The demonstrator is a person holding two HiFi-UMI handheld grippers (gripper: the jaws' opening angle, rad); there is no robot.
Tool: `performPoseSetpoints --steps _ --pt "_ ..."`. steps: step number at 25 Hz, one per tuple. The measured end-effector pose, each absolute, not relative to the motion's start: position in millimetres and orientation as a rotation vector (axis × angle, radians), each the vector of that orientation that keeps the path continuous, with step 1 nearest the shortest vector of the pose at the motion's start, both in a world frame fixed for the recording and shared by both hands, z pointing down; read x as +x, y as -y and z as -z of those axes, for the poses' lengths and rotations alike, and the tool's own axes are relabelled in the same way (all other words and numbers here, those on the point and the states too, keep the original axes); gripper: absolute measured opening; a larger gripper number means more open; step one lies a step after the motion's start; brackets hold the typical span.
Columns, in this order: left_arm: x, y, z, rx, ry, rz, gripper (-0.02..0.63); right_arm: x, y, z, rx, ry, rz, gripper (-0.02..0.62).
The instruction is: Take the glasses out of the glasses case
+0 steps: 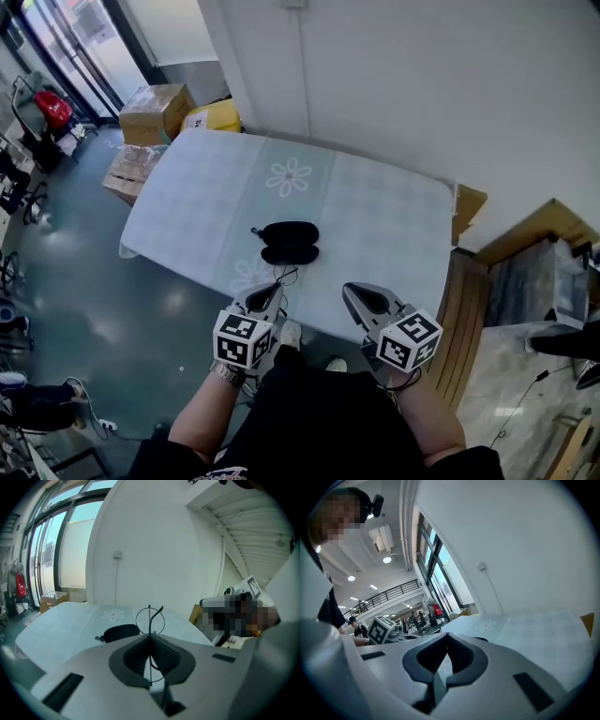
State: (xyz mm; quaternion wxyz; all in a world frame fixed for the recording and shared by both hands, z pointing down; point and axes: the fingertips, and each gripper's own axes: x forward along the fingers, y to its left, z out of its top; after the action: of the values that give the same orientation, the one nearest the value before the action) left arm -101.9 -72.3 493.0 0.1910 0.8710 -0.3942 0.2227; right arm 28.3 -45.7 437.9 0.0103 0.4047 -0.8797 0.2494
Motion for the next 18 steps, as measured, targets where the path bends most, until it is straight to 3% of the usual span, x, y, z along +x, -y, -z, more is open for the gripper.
performPoseSetpoints --steps 18 --pt "-85.6 -6.5 -482.9 2.429 1.077 -0.541 0.029 17.3 2.6 -441.0 1.122 2.744 -0.789 0.023"
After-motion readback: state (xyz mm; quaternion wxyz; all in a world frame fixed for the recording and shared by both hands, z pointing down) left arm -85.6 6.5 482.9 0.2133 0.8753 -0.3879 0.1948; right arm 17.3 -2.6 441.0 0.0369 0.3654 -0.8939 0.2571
